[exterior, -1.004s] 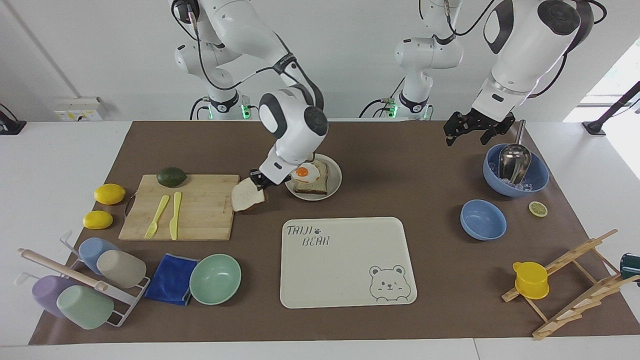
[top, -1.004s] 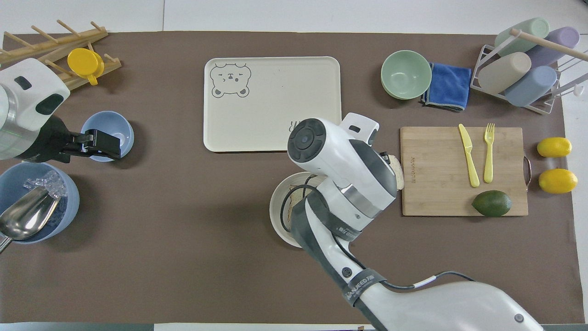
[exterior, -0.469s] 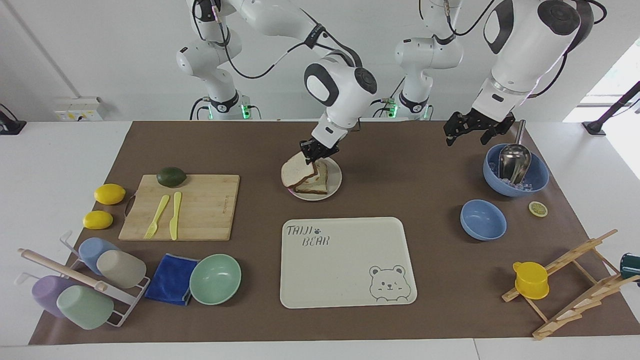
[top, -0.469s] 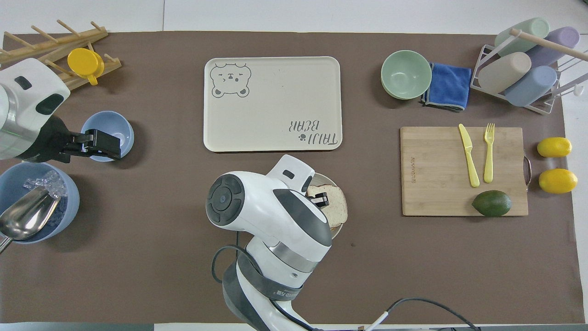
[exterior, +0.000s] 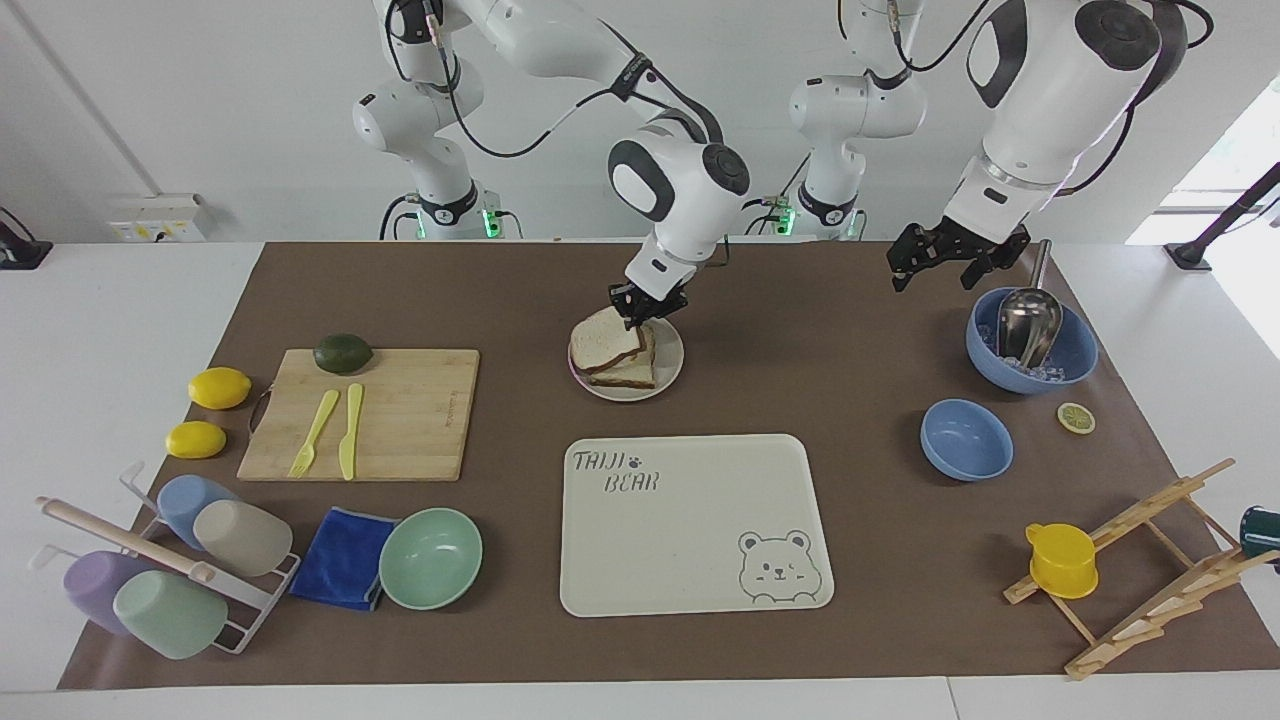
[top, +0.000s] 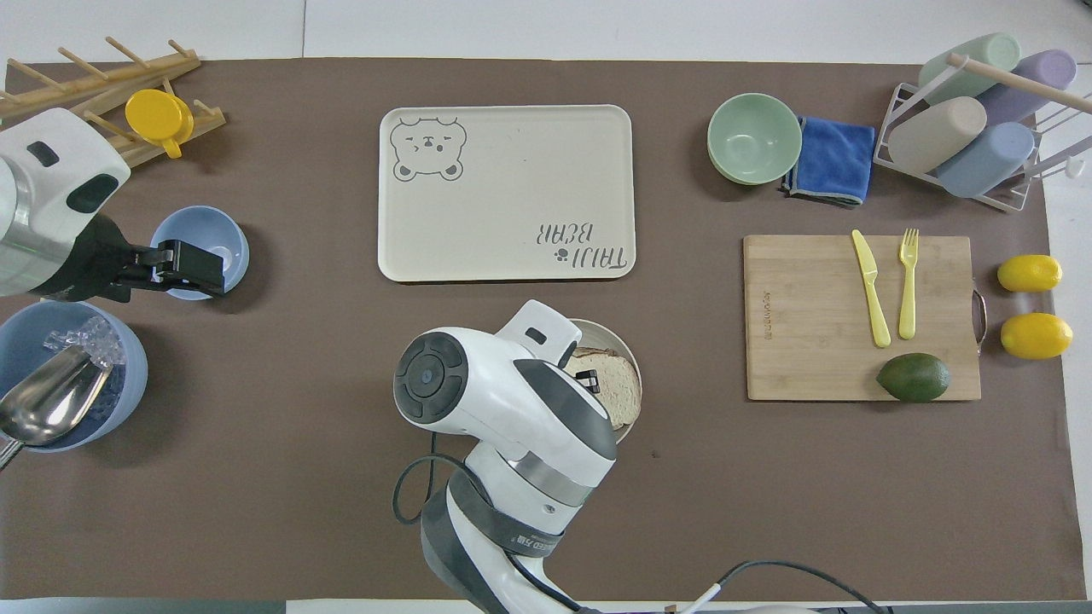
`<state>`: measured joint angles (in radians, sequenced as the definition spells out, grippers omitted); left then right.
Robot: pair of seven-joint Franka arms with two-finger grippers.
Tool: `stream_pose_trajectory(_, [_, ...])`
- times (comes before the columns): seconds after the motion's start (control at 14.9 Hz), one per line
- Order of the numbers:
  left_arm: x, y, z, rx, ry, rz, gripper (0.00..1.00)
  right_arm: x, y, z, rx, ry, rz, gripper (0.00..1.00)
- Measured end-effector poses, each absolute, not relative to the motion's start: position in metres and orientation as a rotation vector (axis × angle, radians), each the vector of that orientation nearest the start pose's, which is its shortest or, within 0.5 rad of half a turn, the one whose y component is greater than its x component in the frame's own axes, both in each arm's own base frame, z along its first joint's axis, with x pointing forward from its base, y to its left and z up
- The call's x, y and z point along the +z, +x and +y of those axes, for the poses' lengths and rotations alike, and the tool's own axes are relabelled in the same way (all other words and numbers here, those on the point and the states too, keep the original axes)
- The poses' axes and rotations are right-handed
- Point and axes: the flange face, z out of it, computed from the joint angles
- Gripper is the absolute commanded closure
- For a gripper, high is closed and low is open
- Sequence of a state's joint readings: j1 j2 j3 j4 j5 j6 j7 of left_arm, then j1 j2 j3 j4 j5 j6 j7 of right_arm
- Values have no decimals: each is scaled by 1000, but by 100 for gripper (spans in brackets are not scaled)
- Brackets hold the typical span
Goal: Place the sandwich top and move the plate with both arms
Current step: 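Lower the bread onto the egg and open the right gripper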
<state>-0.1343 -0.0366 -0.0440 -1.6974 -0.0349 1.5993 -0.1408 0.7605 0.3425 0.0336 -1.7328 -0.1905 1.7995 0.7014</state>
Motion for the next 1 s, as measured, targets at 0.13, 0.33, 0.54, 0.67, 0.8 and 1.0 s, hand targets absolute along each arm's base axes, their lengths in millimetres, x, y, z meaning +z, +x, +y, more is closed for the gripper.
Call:
stream_pose_trajectory(0.13, [587, 533, -100, 104, -3162, 56, 0, 363, 446, 428, 125, -3419, -276, 56])
stream_pose_trajectory(0.33, [587, 533, -100, 105, -3162, 56, 0, 364, 448, 431, 120, -3373, -197, 0])
stream_pose_trajectory(0.54, [587, 533, -96, 105, -3163, 45, 0, 370, 448, 432, 149, -3325, -89, 0])
stream_pose_trajectory(0.67, [587, 534, -93, 104, -3163, 36, 0, 395, 464, 415, 150, -3258, 20, 0])
stream_pose_trajectory(0.8, [587, 534, -93, 104, -3163, 35, 0, 433, 492, 372, 127, -3188, 115, 0])
stream_pose_trajectory(1.0, [587, 534, -93, 104, -3163, 35, 0, 483, 529, 288, 75, -3134, 244, 0])
